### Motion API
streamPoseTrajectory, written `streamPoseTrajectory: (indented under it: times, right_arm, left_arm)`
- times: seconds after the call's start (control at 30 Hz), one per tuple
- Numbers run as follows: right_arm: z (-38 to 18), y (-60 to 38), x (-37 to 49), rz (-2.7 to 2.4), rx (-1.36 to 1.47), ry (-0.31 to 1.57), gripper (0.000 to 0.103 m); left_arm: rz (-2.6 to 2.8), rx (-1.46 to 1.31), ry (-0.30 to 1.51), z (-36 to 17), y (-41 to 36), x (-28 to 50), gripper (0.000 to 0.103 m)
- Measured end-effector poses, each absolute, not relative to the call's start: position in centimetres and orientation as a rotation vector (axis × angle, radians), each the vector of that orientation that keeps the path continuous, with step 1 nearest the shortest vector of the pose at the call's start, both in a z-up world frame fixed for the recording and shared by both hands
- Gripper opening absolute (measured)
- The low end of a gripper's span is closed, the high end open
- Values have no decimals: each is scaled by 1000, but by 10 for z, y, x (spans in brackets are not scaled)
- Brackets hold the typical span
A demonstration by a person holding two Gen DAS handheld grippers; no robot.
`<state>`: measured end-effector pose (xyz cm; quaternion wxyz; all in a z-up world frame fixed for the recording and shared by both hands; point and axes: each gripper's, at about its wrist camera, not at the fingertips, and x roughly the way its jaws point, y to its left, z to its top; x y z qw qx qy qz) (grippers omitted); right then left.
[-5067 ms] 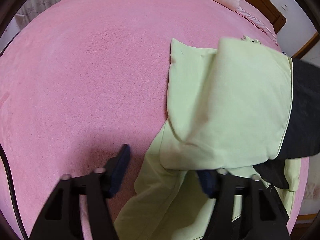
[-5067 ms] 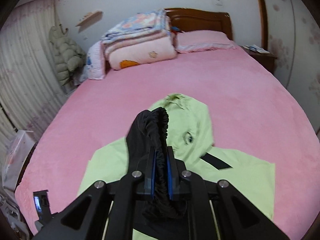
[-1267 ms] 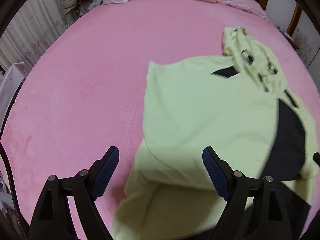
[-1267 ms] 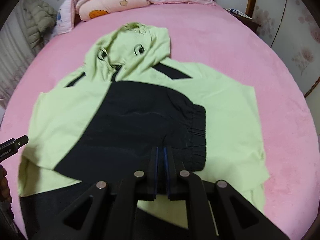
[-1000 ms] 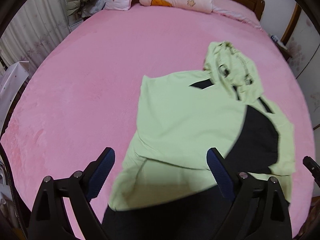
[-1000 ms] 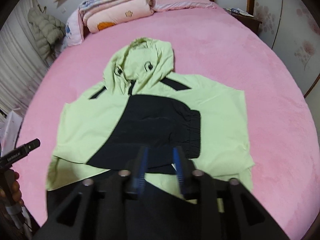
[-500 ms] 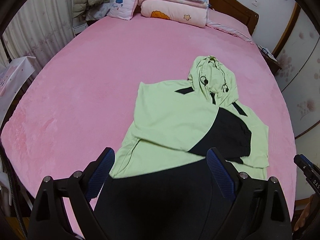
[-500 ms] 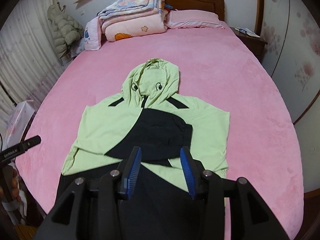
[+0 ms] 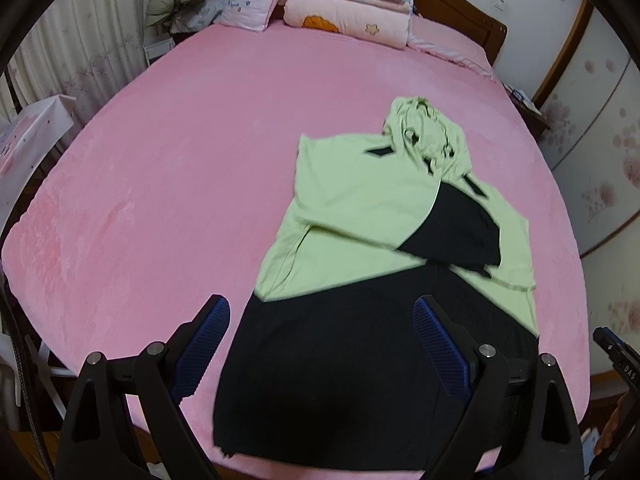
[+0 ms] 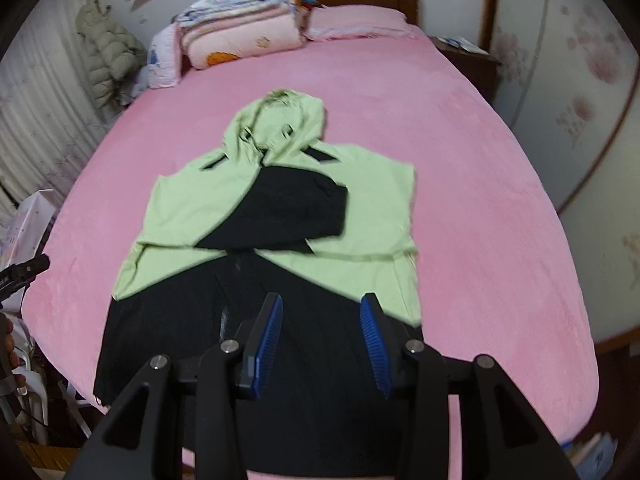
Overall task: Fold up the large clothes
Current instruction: 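Move both tools to the black hem of the jacket, then grasp the black hem with both tools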
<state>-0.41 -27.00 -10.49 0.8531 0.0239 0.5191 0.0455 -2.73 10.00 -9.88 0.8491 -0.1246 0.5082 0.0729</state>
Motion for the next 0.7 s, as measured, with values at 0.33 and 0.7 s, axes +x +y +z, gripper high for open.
streamPoseTrajectory:
  times: [0.33, 0.7]
  right_arm:
    - [-134, -277, -80, 34, 92, 1140, 41]
    - [-161, -275, -129, 4, 126, 1183, 41]
  left_arm:
    - [65, -256, 1212, -186, 143, -100, 92]
    - [-24, -306, 1325, -287, 176, -125, 76]
